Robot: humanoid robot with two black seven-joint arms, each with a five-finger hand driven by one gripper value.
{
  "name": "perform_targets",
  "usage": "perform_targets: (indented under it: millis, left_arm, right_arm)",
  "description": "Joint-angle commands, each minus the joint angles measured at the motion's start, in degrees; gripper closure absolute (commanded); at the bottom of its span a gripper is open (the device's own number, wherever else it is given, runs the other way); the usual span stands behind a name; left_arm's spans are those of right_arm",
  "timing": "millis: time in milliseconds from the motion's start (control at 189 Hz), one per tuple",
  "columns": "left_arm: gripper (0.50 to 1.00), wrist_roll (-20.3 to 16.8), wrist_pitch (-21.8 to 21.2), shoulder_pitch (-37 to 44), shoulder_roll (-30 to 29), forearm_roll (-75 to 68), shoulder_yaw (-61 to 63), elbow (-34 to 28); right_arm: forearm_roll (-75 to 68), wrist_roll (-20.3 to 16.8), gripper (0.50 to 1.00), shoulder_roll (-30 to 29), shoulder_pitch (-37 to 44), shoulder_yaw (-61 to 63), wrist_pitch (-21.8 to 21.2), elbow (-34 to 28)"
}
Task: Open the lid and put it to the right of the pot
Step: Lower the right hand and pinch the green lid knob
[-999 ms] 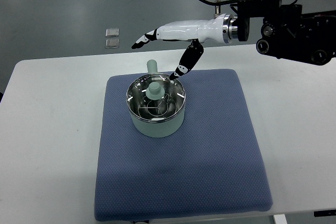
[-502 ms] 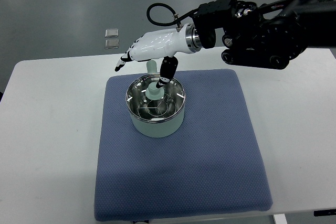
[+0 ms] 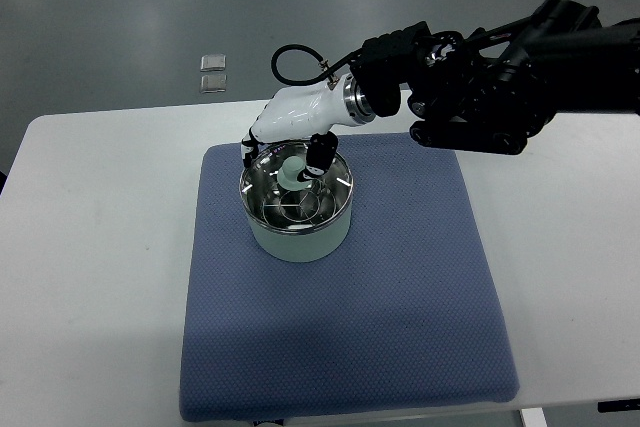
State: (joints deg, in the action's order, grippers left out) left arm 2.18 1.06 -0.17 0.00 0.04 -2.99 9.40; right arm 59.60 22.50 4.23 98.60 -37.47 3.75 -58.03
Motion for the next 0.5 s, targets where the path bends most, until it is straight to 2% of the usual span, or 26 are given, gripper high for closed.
perform_targets:
  millis: [0,307,312,365,370,497]
  left_arm:
    - [0.5,0.01,0.0,0.0,0.0,-0.04,0.0,0.0]
    - [0.5,0.01,0.0,0.0,0.0,-0.04,0.0,0.0]
    - [0.5,0.01,0.0,0.0,0.0,-0.04,0.0,0.0]
    - [0.5,0.01,0.0,0.0,0.0,-0.04,0.0,0.0]
    - [0.5,0.01,0.0,0.0,0.0,-0.04,0.0,0.0]
    - [0.5,0.01,0.09,0.0,0.0,-0.04,0.0,0.0]
  right_arm:
    - [0.52,-0.09,0.72,-0.01,-0.43,-0.49,-0.06,0.2]
    - [2.19,-0.17,0.738,0.17,-0.78,-0.76,-0.06,0.46]
    - [2.19,-0.61,0.75,0.17,-0.87,-0.76,-0.06,0.72]
    - [2.19,-0.61,0.75,0.17,-0.87,-0.76,-0.06,0.72]
    - [2.19,-0.88,0.768,0.17,-0.87,-0.76,0.03,0.81]
    - [2.19,-0.88,0.789,0.17,-0.96,-0.76,-0.06,1.16]
